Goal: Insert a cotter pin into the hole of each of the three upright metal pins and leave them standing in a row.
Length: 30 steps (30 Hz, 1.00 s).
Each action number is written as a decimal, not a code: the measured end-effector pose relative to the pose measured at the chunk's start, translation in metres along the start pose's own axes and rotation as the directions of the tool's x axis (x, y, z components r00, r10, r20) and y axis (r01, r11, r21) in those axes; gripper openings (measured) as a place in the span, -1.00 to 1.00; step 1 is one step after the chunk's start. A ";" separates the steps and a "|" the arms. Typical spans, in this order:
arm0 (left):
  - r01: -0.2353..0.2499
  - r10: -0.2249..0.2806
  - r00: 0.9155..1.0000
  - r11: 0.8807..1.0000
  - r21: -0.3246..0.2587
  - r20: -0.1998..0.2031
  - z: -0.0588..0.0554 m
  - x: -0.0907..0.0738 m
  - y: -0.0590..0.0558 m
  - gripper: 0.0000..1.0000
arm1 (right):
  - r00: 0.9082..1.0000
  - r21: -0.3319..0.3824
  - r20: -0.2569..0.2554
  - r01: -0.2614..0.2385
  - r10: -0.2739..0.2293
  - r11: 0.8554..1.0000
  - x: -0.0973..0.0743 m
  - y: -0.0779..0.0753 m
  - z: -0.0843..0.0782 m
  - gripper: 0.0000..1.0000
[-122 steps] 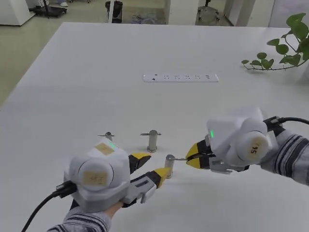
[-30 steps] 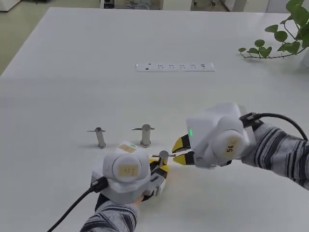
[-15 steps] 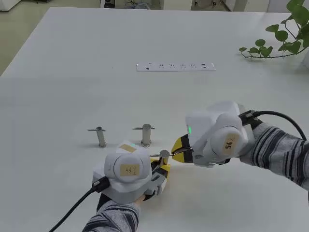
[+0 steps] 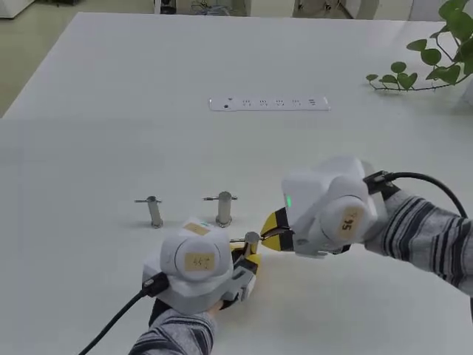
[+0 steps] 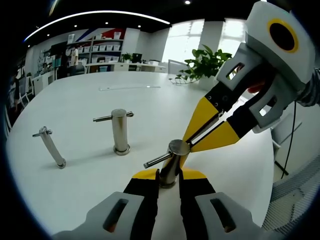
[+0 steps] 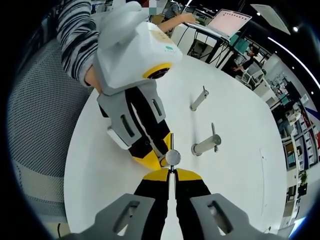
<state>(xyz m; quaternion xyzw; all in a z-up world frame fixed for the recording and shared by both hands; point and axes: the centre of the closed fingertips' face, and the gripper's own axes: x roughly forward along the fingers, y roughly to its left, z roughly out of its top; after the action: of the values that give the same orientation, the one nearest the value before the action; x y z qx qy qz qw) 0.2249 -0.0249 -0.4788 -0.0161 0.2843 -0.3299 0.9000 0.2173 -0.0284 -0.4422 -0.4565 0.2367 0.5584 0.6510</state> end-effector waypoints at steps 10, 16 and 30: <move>-0.006 0.006 1.000 1.000 0.024 -0.015 -0.005 -0.004 0.002 -0.53 | 0.999 0.083 0.038 -0.017 0.013 0.996 0.001 0.001 0.005 -0.84; 0.018 -0.018 1.000 0.999 0.037 -0.002 -0.001 -0.009 0.000 -0.34 | 0.996 0.195 0.080 -0.050 0.035 0.980 0.005 0.000 0.009 -0.71; 0.042 -0.042 0.999 0.999 0.021 0.011 -0.002 -0.021 0.001 0.05 | 0.988 0.362 0.143 -0.107 0.058 0.926 0.021 0.001 0.012 -0.76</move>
<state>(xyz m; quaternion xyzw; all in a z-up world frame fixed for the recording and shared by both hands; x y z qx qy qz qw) 0.2117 -0.0110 -0.4703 -0.0146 0.2756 -0.3515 0.8946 0.2196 -0.0077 -0.4543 -0.2786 0.3135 0.5594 0.7149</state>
